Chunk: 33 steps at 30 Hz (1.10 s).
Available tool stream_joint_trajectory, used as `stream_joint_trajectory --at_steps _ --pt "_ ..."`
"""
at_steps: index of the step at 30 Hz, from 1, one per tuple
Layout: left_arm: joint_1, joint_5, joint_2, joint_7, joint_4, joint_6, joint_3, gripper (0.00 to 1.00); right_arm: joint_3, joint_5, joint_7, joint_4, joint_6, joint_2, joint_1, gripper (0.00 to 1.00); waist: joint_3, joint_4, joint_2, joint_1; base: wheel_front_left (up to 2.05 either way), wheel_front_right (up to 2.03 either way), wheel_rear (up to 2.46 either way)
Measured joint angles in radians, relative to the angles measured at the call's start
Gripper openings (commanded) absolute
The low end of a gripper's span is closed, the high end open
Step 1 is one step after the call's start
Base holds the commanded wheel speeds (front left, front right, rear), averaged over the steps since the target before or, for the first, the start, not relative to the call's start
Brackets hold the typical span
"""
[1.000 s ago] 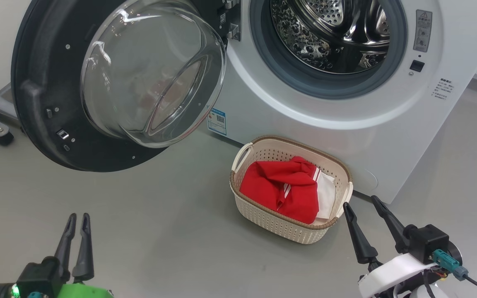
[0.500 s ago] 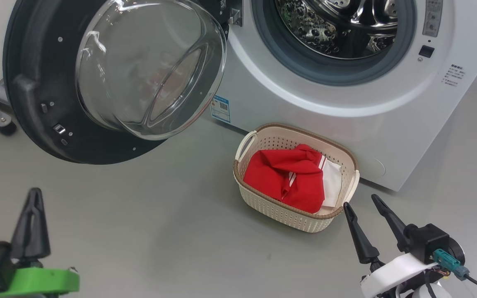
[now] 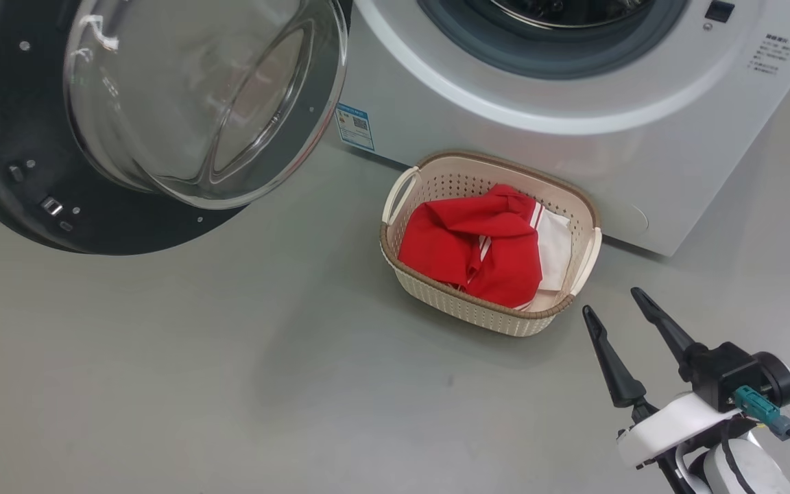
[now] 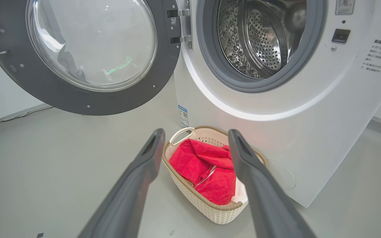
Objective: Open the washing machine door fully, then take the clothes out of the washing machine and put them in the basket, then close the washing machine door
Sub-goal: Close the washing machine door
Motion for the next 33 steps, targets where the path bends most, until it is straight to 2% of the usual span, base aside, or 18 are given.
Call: stream_joint_trajectory --at_steps 4,7,8,11,15,17,20,22,24,29,33 --pt "-0.094 -0.148 0.026 0.062 0.045 -0.003 0.089 0.00 -0.001 -0.007 0.008 -0.018 0.000 -0.019 -0.024 1.00 0.039 -0.020 0.0000 0.0000 0.00 0.00 0.00" --pt "-0.157 -0.218 0.070 0.110 0.100 -0.003 0.152 0.00 -0.002 -0.007 0.010 -0.030 0.000 -0.032 -0.041 1.00 0.069 -0.037 0.0000 0.0000 0.00 0.00 0.00" --pt "-0.194 -0.258 0.101 0.144 0.147 -0.003 0.196 0.00 -0.002 -0.007 0.017 -0.034 0.000 -0.039 -0.050 1.00 0.088 -0.049 0.0000 0.0000 0.00 0.00 0.00" --pt "-0.255 -0.344 0.120 0.195 0.220 0.003 0.255 0.00 -0.002 -0.008 0.017 -0.040 0.000 -0.046 -0.061 1.00 0.115 -0.067 0.0000 0.0000 0.00 0.00 0.00" --pt "-0.378 -0.538 0.109 0.290 0.324 0.040 0.337 0.00 0.002 -0.008 0.018 -0.044 0.000 -0.058 -0.079 1.00 0.146 -0.093 0.0000 0.0000 0.00 0.00 0.00" --pt "-0.444 -0.634 0.094 0.345 0.374 0.074 0.379 0.00 0.011 -0.009 0.019 -0.044 0.000 -0.062 -0.089 1.00 0.158 -0.108 0.0000 0.0000 0.00 0.00 0.00" --pt "-0.515 -0.722 0.092 0.414 0.444 0.137 0.433 0.00 0.019 -0.010 0.019 -0.046 0.000 -0.064 -0.100 1.00 0.173 -0.130 0.0000 0.0001 0.00 0.00 0.00" --pt "-0.541 -0.750 0.103 0.464 0.490 0.186 0.459 0.00 0.023 -0.010 0.019 -0.046 0.000 -0.065 -0.106 1.00 0.180 -0.144 0.0000 0.0000 0.00 0.00 0.00" --pt "-0.552 -0.760 0.119 0.497 0.523 0.212 0.474 0.00 0.024 -0.010 0.019 -0.046 0.000 -0.065 -0.112 1.00 0.186 -0.158 0.0000 0.0000 0.00 0.00 0.00" --pt "-0.596 -0.783 0.166 0.540 0.587 0.215 0.514 0.00 0.025 -0.010 0.019 -0.045 0.000 -0.066 -0.117 1.00 0.198 -0.189 0.0000 0.0000 0.00 0.00 0.00" --pt "-0.611 -0.782 0.191 0.572 0.633 0.215 0.508 0.00 0.023 -0.010 0.019 -0.042 0.000 -0.066 -0.120 1.00 0.205 -0.209 0.0000 0.0000 0.00 0.00 0.00"
